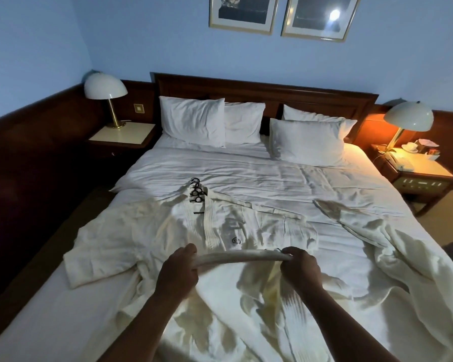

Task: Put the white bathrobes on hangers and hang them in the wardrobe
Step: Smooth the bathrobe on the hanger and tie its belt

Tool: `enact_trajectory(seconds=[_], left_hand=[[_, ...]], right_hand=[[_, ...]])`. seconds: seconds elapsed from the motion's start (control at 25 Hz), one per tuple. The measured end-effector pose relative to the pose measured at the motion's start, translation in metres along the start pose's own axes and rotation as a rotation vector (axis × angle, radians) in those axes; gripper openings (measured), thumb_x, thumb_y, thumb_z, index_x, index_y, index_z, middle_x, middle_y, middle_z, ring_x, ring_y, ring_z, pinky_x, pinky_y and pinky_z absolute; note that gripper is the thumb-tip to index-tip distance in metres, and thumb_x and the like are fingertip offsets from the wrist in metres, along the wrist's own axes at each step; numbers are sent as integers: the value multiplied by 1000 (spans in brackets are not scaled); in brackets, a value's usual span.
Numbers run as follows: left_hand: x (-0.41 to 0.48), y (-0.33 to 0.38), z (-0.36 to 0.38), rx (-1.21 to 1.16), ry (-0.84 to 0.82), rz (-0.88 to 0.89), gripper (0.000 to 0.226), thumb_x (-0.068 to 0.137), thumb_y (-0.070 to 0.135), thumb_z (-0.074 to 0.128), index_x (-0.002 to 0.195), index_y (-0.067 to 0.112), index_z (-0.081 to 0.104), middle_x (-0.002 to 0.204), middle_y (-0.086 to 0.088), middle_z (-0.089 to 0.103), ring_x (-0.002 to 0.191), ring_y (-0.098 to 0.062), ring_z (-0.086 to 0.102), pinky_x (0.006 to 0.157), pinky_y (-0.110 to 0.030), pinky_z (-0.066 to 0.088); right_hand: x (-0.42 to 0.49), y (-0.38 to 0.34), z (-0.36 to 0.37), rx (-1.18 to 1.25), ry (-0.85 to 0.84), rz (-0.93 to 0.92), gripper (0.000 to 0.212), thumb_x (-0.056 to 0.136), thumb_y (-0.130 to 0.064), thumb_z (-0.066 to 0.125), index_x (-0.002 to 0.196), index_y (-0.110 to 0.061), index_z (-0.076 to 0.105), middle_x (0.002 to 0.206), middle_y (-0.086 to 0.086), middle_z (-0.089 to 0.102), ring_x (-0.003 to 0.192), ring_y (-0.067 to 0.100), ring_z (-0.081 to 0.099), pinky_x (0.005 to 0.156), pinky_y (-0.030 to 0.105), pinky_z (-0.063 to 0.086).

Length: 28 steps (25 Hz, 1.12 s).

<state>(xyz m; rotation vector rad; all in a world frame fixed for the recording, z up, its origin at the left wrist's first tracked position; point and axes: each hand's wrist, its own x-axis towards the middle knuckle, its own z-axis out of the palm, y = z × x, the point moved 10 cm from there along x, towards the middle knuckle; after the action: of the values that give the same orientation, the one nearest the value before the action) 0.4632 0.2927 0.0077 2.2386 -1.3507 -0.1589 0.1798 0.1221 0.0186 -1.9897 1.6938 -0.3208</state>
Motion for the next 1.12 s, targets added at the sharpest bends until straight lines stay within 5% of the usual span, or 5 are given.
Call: enact_trajectory(seconds=[0.24,0.68,0.84,1.0,1.12], left_hand=[[-7,7,2,-53,136,-108,19,72,6,58,83,16,69,64,0,64,63,-26,65,54,-30,43],[5,-17,-61,-70,235,-25,12,76,5,55,71,16,56,65,3,54,60,-21,55,53,-32,43],[4,-34,-25,-294,-44,-206,14,82,16,54,69,13,60,64,-1,63,67,-23,61,62,-37,45],[-21,-30,22,-386,-482,-221,42,63,24,56,104,31,63,100,9,60,95,-14,57,79,-34,45],[-28,-27,28,-158,-523,-141,63,81,17,53,144,22,53,138,4,53,132,-18,51,107,-26,40]], right_hand=[[22,7,14,28,-197,-130,15,78,-26,61,70,-38,67,74,-5,67,84,23,65,75,31,53],[-17,-58,10,-234,51,-421,27,81,-26,54,108,-31,56,83,6,69,80,36,68,59,34,44],[-21,-50,26,11,-202,-262,6,81,-25,59,78,-24,64,79,1,66,84,27,67,59,30,40],[-32,-5,52,225,-638,50,36,75,-6,65,108,-21,61,98,7,67,77,17,69,60,34,61],[-22,-1,24,-105,-390,-76,31,84,-11,53,110,-22,65,99,-3,63,74,13,67,56,22,54]])
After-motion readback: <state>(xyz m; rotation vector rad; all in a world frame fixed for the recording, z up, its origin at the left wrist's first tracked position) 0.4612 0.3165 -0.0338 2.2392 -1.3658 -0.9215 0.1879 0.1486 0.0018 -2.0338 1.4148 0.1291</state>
